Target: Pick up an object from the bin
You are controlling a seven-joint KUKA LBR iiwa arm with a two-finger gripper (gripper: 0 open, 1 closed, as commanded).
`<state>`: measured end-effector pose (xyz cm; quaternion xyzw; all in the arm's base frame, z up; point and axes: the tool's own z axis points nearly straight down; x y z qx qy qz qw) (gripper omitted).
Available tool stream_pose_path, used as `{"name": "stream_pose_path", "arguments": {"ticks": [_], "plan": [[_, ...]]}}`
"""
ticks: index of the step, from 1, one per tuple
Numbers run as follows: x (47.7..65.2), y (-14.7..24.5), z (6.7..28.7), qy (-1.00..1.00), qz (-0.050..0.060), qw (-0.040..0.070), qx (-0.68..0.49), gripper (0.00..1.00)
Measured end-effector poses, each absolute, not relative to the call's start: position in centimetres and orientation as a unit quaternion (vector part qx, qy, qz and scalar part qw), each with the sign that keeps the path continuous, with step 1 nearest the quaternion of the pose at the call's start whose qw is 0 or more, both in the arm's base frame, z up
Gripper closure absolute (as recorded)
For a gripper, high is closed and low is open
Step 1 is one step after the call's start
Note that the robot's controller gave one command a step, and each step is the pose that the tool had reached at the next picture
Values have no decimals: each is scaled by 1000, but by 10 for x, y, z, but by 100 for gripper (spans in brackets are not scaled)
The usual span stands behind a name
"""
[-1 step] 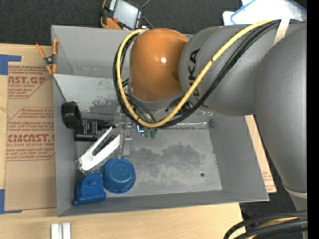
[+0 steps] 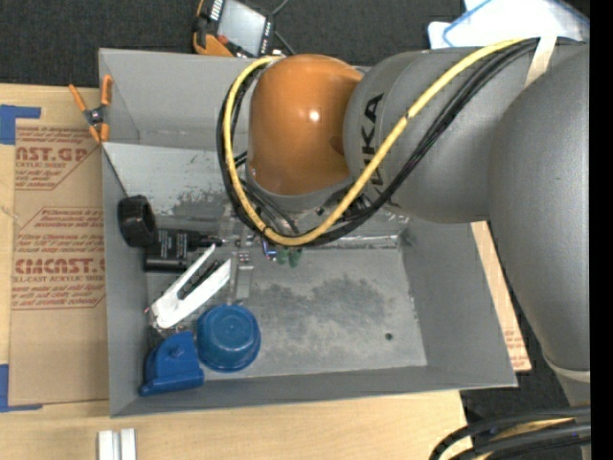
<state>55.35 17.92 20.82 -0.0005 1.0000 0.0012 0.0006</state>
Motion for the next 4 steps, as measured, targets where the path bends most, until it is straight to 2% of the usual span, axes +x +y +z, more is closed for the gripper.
{"name": "stream_pose_path", "arguments": {"ticks": [1,2,3,4], "plan": [[565,209,139,1000,2,-2,3,0],[550,185,121,995,3,4,101,0],[557,191,108,997,3,5,78,0],[564,202,128,996,4,5,89,0]]}}
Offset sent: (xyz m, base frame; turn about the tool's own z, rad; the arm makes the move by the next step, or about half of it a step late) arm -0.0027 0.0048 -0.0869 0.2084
